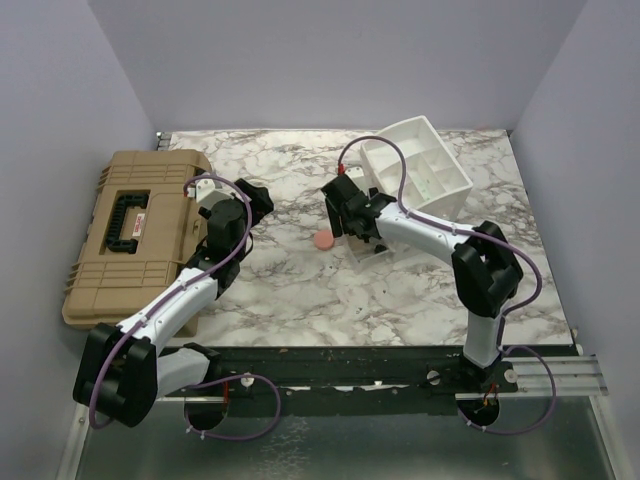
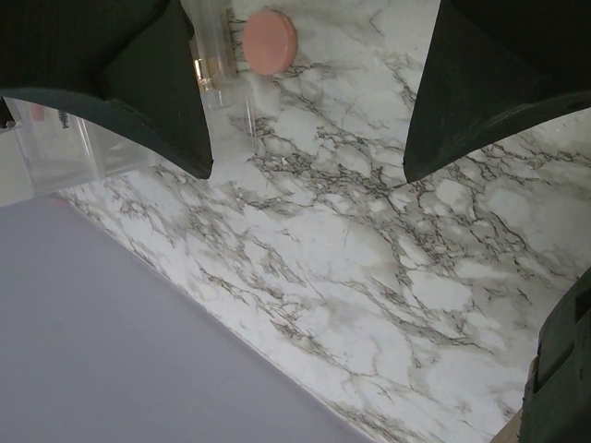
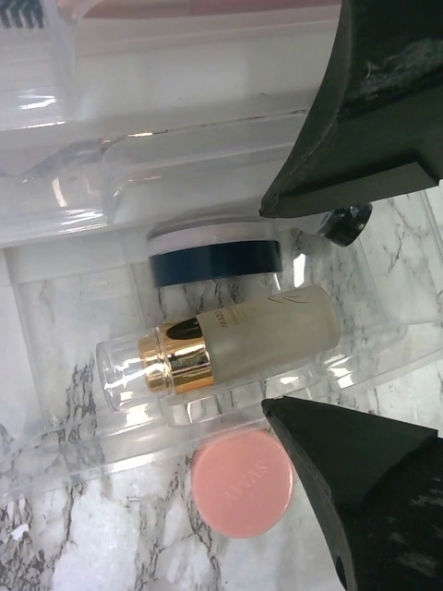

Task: Organize the makeup
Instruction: Place the makeup in the drawer.

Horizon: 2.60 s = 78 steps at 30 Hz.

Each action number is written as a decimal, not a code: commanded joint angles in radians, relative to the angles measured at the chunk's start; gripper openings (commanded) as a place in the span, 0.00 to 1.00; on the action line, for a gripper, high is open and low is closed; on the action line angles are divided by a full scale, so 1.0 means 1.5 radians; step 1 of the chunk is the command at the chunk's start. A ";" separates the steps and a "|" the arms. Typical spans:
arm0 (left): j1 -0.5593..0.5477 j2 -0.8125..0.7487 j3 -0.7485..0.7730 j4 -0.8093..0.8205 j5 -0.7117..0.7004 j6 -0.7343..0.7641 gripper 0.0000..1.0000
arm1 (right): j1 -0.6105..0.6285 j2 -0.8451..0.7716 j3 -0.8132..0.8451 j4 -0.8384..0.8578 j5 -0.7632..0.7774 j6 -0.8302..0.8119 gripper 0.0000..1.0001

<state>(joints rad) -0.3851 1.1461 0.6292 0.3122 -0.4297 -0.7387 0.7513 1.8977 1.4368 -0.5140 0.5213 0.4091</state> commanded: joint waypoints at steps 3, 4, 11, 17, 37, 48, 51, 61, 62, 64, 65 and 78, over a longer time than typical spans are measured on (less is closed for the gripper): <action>0.005 0.010 0.004 0.008 0.017 -0.002 0.86 | -0.003 -0.059 0.018 0.008 -0.045 -0.066 0.78; 0.005 0.013 0.004 0.010 0.017 -0.002 0.86 | -0.001 -0.062 0.022 0.008 -0.065 -0.075 0.76; 0.006 0.033 0.016 0.017 0.021 -0.003 0.86 | 0.024 -0.040 0.055 0.018 -0.194 -0.106 0.71; 0.007 0.040 0.025 0.019 0.014 0.002 0.86 | 0.045 0.049 0.117 0.003 -0.248 -0.124 0.75; 0.015 0.050 0.035 0.023 0.019 0.008 0.86 | -0.006 -0.007 0.065 0.015 0.025 -0.091 0.68; 0.017 0.052 0.038 0.022 0.028 0.007 0.86 | -0.018 0.075 0.076 -0.006 -0.037 -0.052 0.67; 0.017 0.054 0.038 0.022 0.031 0.006 0.86 | -0.019 0.081 0.077 -0.006 -0.052 -0.046 0.67; 0.018 0.050 0.036 0.022 0.032 0.006 0.86 | -0.021 0.053 0.066 0.026 -0.252 -0.058 0.64; 0.018 0.049 0.036 0.023 0.032 0.005 0.86 | -0.021 0.049 0.069 0.023 -0.254 -0.056 0.64; 0.019 0.047 0.034 0.022 0.032 0.005 0.86 | -0.020 0.040 0.074 0.018 -0.247 -0.057 0.64; 0.019 0.046 0.034 0.022 0.032 0.005 0.86 | -0.021 0.037 0.074 0.019 -0.243 -0.063 0.64; 0.020 0.046 0.024 0.026 0.033 -0.002 0.86 | -0.010 0.011 0.081 0.027 -0.353 -0.131 0.61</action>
<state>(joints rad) -0.3611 1.2160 0.6601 0.3355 -0.4000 -0.7406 0.7189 1.9694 1.5703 -0.5095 0.1360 0.2653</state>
